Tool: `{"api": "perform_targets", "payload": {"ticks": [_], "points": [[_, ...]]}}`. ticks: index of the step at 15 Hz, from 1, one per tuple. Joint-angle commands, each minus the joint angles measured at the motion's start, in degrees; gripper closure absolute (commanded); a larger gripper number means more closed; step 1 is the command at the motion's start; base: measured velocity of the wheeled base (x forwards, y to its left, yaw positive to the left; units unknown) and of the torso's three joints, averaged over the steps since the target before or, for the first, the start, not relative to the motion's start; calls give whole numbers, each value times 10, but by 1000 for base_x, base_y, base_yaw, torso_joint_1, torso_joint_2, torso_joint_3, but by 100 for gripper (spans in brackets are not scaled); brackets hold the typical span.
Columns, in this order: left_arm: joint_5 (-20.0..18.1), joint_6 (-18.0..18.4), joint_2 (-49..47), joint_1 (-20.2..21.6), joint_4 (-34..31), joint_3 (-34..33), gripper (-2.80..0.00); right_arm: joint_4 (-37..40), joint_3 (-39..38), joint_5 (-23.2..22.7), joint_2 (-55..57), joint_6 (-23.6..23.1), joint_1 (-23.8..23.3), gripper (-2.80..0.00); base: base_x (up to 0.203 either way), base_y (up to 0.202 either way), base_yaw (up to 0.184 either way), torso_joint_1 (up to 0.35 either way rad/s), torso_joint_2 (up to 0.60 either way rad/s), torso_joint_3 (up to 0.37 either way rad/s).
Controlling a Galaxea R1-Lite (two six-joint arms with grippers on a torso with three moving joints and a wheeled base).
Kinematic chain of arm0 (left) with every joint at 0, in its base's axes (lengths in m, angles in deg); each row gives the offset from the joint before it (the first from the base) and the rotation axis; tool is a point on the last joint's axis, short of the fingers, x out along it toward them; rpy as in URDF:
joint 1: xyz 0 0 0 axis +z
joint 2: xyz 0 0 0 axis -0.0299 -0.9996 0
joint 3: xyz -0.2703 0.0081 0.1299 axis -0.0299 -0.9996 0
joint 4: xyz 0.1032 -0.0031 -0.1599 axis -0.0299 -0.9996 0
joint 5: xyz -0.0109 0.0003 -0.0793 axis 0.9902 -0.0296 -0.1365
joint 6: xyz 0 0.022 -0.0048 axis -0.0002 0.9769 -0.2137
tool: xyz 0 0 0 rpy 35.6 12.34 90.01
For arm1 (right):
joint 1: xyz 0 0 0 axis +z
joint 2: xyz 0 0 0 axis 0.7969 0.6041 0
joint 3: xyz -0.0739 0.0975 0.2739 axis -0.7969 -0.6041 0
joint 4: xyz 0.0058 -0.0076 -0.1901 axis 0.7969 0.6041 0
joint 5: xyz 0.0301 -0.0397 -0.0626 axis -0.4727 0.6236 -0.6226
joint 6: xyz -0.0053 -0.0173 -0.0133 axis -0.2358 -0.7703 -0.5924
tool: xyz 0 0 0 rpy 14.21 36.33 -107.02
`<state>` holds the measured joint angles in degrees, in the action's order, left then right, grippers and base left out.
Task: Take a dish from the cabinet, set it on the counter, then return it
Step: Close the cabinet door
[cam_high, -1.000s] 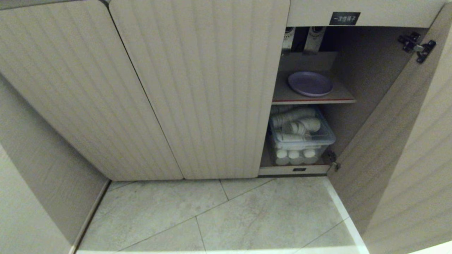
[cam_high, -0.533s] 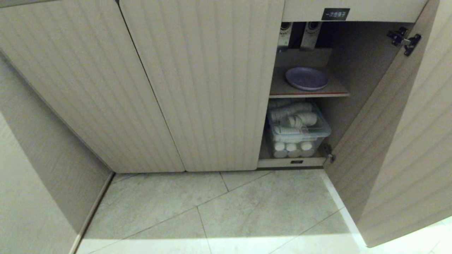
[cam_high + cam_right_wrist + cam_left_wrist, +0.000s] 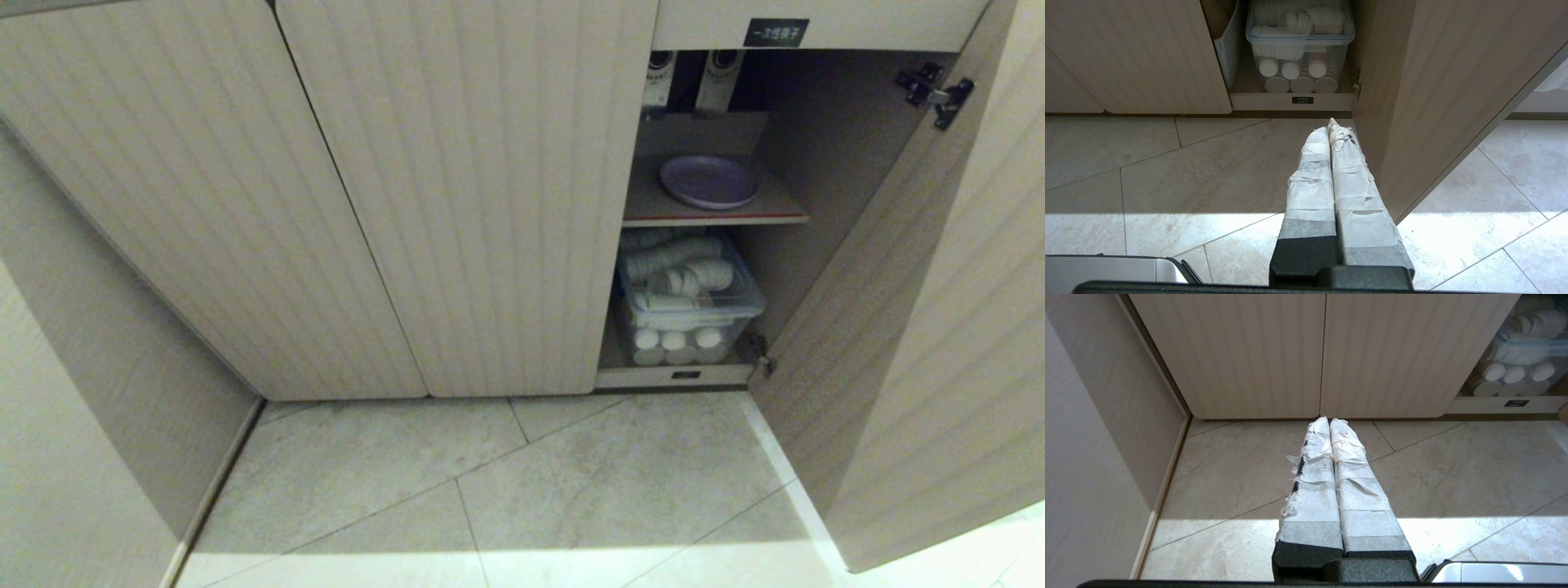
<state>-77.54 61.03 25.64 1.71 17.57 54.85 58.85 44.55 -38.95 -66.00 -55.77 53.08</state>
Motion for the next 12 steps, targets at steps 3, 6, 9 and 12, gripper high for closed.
{"api": "perform_targets", "payload": {"ticks": [3, 6, 9, 12], "points": [[0, 0, 0, 0, 0, 0, 0, 0, 0, 1, 1, 7, 0, 0, 0, 0, 0, 0, 0, 0], [0, 0, 0, 0, 0, 0, 0, 0, 0, 2, 1, 7, 0, 0, 0, 0, 0, 0, 0, 0], [0, 0, 0, 0, 0, 0, 0, 0, 0, 1, 1, 7, 0, 0, 0, 0, 0, 0, 0, 0], [0, 0, 0, 0, 0, 0, 0, 0, 0, 2, 1, 6, 0, 0, 0, 0, 0, 0, 0, 0]]}}
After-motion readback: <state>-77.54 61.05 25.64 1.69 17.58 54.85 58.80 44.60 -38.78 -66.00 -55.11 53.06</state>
